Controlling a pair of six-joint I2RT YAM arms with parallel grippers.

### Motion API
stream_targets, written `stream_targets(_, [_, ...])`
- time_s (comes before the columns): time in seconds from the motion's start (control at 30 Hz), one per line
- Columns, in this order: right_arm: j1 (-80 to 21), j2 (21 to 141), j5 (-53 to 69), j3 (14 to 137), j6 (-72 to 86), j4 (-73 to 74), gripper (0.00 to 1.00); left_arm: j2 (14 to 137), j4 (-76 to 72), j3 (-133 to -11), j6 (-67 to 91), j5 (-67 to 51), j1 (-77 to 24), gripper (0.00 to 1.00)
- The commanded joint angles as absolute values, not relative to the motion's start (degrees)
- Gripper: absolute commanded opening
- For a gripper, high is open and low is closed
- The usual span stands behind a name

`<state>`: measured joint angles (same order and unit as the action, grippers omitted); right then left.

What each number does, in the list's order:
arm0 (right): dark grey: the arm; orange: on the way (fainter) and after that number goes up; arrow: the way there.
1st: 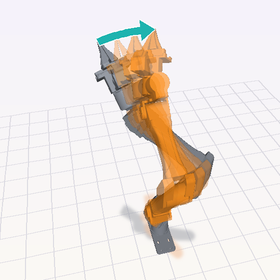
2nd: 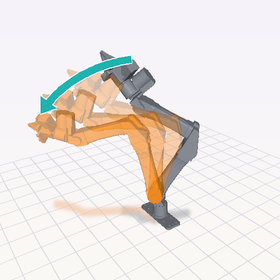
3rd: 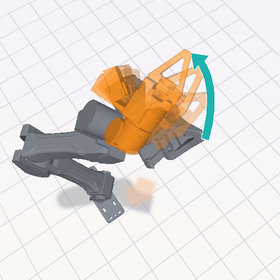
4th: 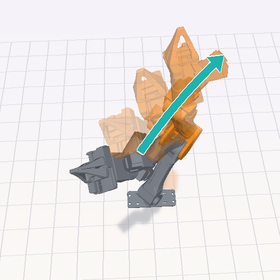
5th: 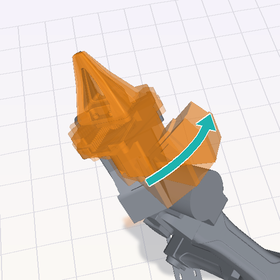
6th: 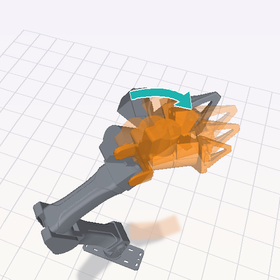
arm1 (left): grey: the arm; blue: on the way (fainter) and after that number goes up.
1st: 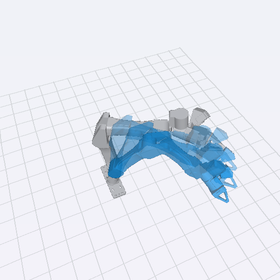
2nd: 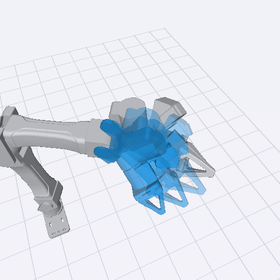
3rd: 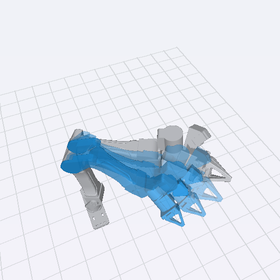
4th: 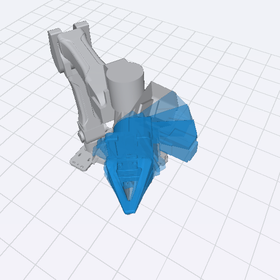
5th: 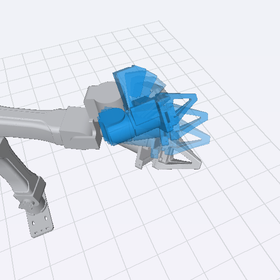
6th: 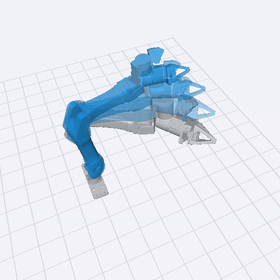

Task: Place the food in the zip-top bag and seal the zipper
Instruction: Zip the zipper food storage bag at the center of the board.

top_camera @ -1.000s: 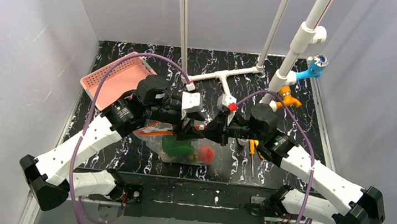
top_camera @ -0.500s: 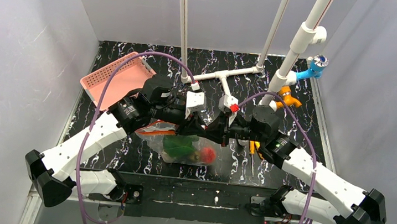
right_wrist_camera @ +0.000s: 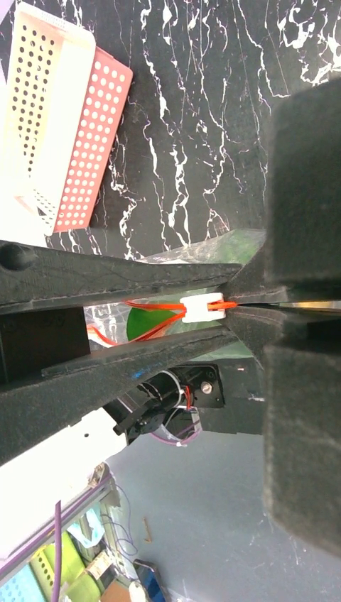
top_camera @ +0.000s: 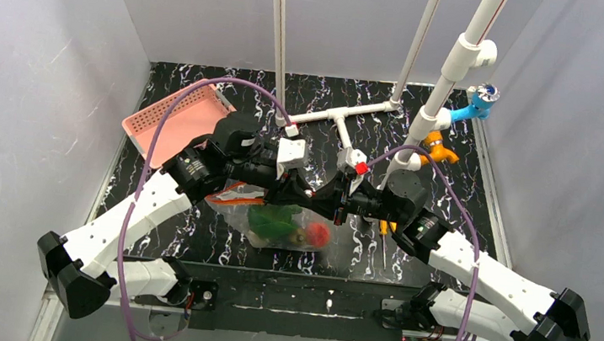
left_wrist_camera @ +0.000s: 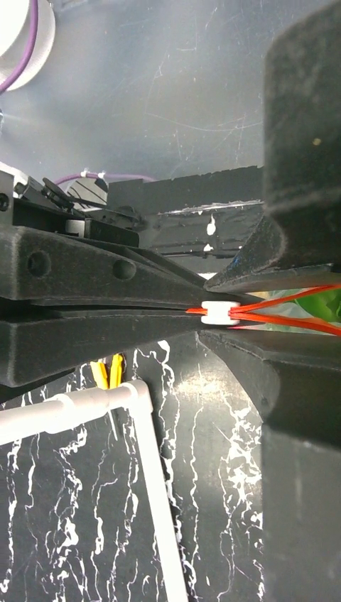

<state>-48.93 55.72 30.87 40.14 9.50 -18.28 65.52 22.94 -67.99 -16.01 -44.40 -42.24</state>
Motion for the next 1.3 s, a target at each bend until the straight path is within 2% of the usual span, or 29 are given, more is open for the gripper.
stream_targets(0.0, [-47.8,53.9,29.0,40.0,9.2,-19.6,0.01,59.9,26.5,-65.9,-15.0,-49.4,-35.6,0.0])
stream_targets(0.2, [-47.9,54.7,31.9,42.1,6.9,-16.7,0.01,60.0,25.4,-65.2,-12.6,-56.1,-34.3,0.0])
stream_targets(0.23, [-47.9,55.1,32.5,42.6,6.4,-16.1,0.01,60.3,24.2,-65.1,-11.4,-56.9,-34.3,0.04])
stream_targets(0.33, [-48.1,55.5,32.9,43.0,5.7,-15.5,0.01,60.8,20.2,-64.6,-7.5,-59.8,-34.3,0.33])
stream_targets(0.4, [-48.1,55.5,33.4,43.3,5.5,-15.1,0.01,61.2,18.9,-64.9,-5.7,-59.8,-34.5,0.41])
stream_targets(0.5, [-48.1,56.1,33.8,43.9,5.5,-14.3,0.01,60.7,18.2,-65.0,-5.5,-57.6,-36.1,0.47])
stream_targets(0.73, [-48.3,56.3,33.6,44.7,5.3,-14.0,0.01,63.3,19.6,-67.4,-5.9,-49.5,-39.0,0.45])
stream_targets(0.9, [-48.3,55.7,33.4,44.9,4.5,-12.7,0.01,64.8,18.9,-67.7,-5.2,-45.7,-39.4,0.36])
stream_targets(1.1, [-48.4,55.6,33.5,44.8,4.0,-12.0,0.01,64.7,16.5,-67.0,-3.7,-46.0,-39.4,0.42])
stream_targets(1.27, [-48.7,55.6,33.5,44.7,4.0,-12.2,0.01,66.3,16.4,-67.6,-2.6,-48.7,-39.5,0.27])
